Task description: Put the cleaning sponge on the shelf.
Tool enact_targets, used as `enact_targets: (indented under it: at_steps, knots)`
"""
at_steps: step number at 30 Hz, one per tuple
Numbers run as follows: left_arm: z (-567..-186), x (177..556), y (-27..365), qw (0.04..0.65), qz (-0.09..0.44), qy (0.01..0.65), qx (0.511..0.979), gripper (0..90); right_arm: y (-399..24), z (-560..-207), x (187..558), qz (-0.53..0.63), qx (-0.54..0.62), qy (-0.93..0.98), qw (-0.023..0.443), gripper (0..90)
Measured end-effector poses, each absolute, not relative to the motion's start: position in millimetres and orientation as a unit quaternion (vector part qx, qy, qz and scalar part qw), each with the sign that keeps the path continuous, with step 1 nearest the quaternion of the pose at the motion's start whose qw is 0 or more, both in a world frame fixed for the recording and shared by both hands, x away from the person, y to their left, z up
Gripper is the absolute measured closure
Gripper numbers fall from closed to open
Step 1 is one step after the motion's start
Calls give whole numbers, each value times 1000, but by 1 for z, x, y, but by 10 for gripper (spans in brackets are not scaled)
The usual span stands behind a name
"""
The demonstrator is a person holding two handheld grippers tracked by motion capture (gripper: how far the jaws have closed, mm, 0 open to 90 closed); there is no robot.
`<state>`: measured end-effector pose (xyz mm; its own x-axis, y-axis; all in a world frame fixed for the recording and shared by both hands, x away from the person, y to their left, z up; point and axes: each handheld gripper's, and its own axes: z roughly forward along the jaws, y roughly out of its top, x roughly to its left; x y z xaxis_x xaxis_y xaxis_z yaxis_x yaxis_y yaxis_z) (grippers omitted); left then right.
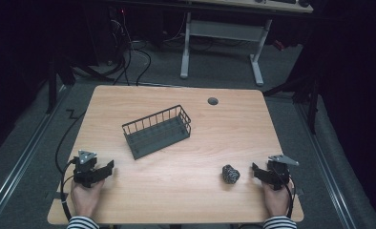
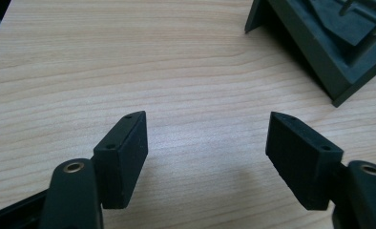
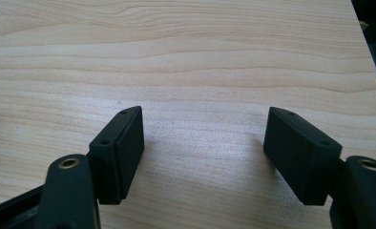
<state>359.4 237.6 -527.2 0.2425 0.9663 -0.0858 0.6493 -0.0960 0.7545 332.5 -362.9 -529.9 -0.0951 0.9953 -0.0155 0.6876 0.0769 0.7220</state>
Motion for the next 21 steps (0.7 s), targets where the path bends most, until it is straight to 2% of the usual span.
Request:
enact_targets:
  at_steps: [21]
  knots:
    - [-484,353,223,388,230,523,723,288,-363,-530,332,286,615,684,269,301]
